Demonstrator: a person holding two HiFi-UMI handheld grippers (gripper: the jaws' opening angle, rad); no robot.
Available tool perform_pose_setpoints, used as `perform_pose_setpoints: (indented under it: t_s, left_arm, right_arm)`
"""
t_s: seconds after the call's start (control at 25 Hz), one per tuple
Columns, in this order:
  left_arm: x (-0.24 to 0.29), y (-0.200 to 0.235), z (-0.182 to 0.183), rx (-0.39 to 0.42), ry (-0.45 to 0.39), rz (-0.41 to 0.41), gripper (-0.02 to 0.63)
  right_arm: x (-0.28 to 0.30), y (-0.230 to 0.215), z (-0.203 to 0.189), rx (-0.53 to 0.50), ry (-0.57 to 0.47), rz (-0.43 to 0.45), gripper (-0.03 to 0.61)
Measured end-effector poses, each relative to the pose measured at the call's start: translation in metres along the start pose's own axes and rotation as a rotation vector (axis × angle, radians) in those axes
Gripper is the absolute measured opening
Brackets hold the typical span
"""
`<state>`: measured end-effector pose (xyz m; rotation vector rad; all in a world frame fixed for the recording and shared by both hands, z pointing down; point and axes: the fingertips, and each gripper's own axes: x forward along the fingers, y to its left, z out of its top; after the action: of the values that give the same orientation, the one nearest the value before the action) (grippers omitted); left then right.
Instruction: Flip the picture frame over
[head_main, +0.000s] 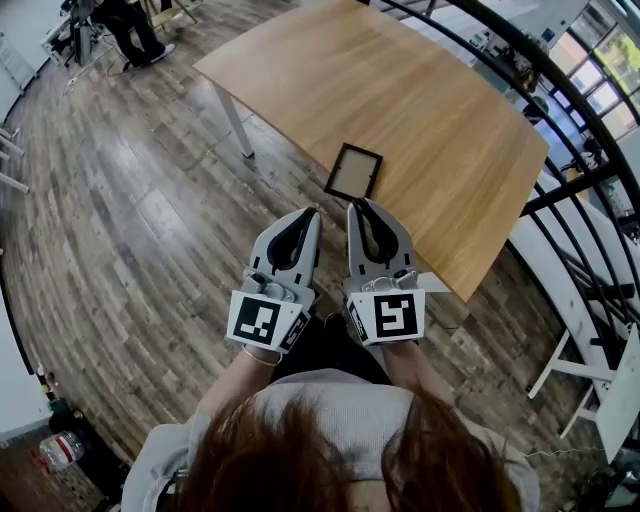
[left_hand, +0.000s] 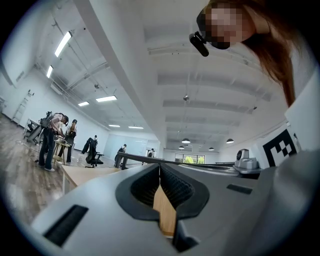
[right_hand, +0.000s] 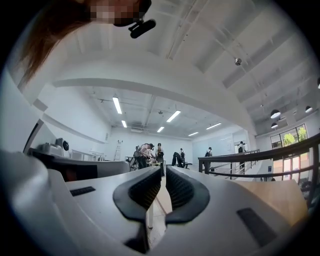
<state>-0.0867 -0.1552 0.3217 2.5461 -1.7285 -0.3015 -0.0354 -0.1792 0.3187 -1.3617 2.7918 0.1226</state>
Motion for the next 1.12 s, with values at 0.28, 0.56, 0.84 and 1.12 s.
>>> perform_pose_setpoints:
  t_s: [0.28,0.56,0.84,1.12]
  left_arm:
    - [-0.001,0.01,-0.035,-0.047,0.06,0.02,0.009]
    - [-0.005,0.03,-0.073,-0.065,0.124,0.059,0.008]
    - [-0.021,0.043,-0.089,-0.071,0.166,0.083,0.009]
    - [-0.028,0.054,-0.088,-0.077,0.166,0.096,0.008]
  right_arm:
    - [0.025,-0.014,-0.083,-0.296,0.206,0.044,0.054]
    - [0.056,-0.015,-0.207,-0.879,0.462,0.199,0.181]
    - [0.088,-0.022,-0.27,-1.146,0.587,0.254,0.181]
    - [0.109,-0.033,-0.294,-1.254,0.655,0.21,0.179]
